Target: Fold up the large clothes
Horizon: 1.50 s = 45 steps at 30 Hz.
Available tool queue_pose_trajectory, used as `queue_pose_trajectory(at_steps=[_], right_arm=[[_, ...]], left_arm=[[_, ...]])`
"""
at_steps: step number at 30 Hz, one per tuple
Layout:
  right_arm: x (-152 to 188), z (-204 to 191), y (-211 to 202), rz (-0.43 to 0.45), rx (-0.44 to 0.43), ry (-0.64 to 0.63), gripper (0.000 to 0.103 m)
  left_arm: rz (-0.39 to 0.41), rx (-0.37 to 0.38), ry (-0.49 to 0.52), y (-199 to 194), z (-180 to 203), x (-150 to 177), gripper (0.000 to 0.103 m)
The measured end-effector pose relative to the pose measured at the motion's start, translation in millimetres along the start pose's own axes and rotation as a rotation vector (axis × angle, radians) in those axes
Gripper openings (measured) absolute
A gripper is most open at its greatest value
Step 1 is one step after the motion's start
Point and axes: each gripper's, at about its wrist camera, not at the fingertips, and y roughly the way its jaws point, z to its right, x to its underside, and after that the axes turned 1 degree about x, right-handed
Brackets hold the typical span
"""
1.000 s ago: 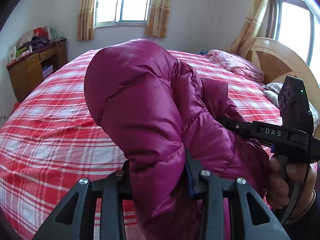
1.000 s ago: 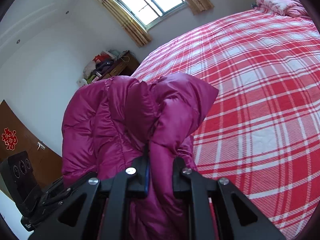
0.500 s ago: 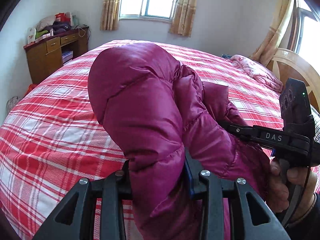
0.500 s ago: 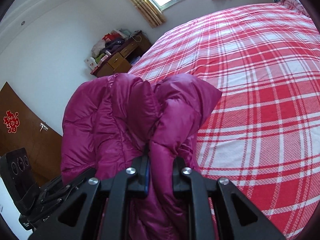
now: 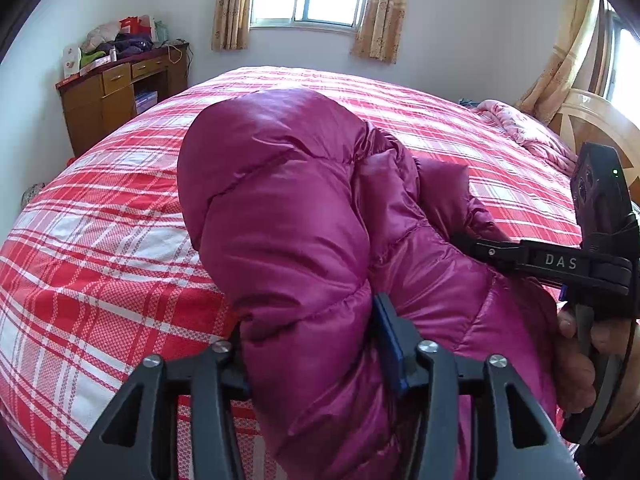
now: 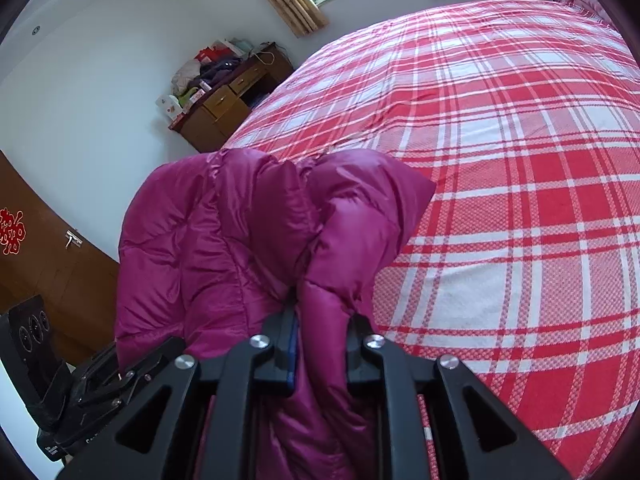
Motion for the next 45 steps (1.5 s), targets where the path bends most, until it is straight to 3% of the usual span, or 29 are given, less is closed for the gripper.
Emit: queue_pose_trajectory(at_steps=[11,14,17,21,24,30,45], right_arm=[[3.2,3.5,8.3,-0.023,0.028,0.006,0.029],[2.1,2.3,7.0,-0.023,0.058,-0.006,0.038],[1.1,3.4,-5.8,0.008,0.083,-0.004,0.05],[-0.8,-5.3,-45.0,0.104,0.123,-0.03,0.066],[3.0,-20.6,-78.2,0.172,0.152,-0.078,0.074],[26.0,-55.5,-127.2,0.271,0.201,-0.174,0.084],[49.7,-89.4,-169.3,0.359,0.23,-0.227,0.091]], left_arm=[[0.002,-0.014,-0.059,8.9,-12.6,6.8,0.079],[-0.003,-0.018,-0.077,4.9,-14.3,5.7,0.079],[0.012,-0.073,-0.067,-11.1,-8.4,1.9,0.079],[0.111,-0.132,-0.044,-51.1,-1.5,-6.5,0.079],[0.179,-0.128,-0.023,-82.2,5.9,-12.4,0.079],[0.256,-0.1,-0.008,-121.0,14.9,-17.2,0.08],[0.324,-0.055,-0.013,-154.7,20.2,-21.9,0.08]])
